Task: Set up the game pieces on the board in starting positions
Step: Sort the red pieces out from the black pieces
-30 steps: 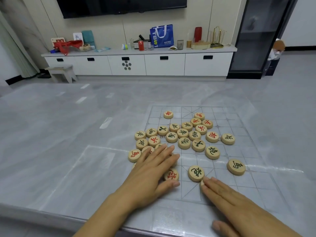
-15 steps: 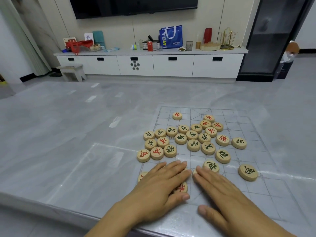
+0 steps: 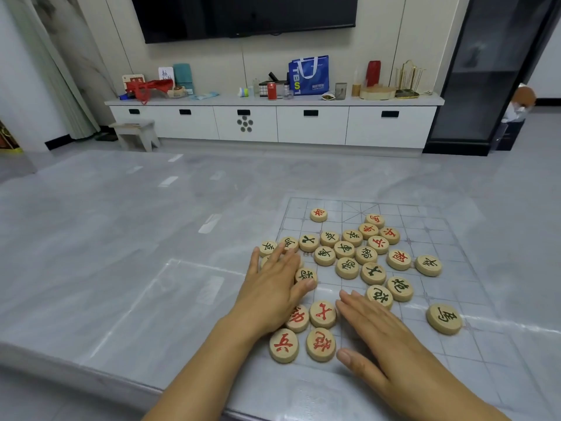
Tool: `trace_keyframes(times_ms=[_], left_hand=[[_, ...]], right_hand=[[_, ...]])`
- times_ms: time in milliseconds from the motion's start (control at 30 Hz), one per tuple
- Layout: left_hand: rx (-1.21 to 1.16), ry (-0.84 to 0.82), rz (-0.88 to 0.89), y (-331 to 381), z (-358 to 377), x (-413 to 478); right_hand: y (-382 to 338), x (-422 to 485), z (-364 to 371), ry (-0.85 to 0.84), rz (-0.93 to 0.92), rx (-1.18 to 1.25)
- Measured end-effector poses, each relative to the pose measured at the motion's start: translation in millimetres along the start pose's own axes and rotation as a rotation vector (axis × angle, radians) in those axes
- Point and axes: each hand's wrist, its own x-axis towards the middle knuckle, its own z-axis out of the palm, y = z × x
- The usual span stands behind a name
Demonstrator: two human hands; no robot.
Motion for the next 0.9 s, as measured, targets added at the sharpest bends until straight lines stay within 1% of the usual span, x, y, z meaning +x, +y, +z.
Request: trace_keyframes(times_ms=[133,233,333,500,567,600,633,667,700,733,767,800,867,900], left_hand=[[0.039,-0.012,0.032,-13,-3,-23],[0.015,-0.010,0.061,-17,-4,-46],[-0.027,-0.067,0.101,-15,0,-66],[-0.027,-0.137,0.195,1,7,-79],[-0.107,-0.161,0.208,7,7,-79],[-0.130,-0.143,0.217,9,6,-78],[-0.122,-0.069,0.233,8,4,-75],[-0.099,0.052,0.246,6,1,-71],[-0.104,0.165,0.229,3,-3,-67],[-0.121,0.218,0.178,-2,-7,-62],[-0.131,0.216,0.118,-9,-9,-57],[-0.144,0.169,0.068,-17,-8,-53],[-0.214,0.080,0.016,-30,-6,-46],[-0.254,0.084,0.005,-33,-4,-45]], right_hand=[[6,-5,0,0.010,0.013,0.010],[6,-7,1,0.028,0.019,0.005],[2,-5,2,0.036,0.006,0.016],[-6,11,1,0.049,-0.034,0.061],[-8,21,1,0.067,-0.059,0.067],[-9,26,1,0.075,-0.071,0.050],[-10,30,1,0.077,-0.077,0.026],[-9,33,1,0.078,-0.080,0.004],[-9,35,1,0.078,-0.081,-0.012],[-9,35,2,0.083,-0.082,-0.029],[-9,35,2,0.086,-0.082,-0.050],[-10,35,2,0.087,-0.082,-0.071],[-11,33,3,0.083,-0.084,-0.080],[-10,32,3,0.086,-0.084,-0.071]])
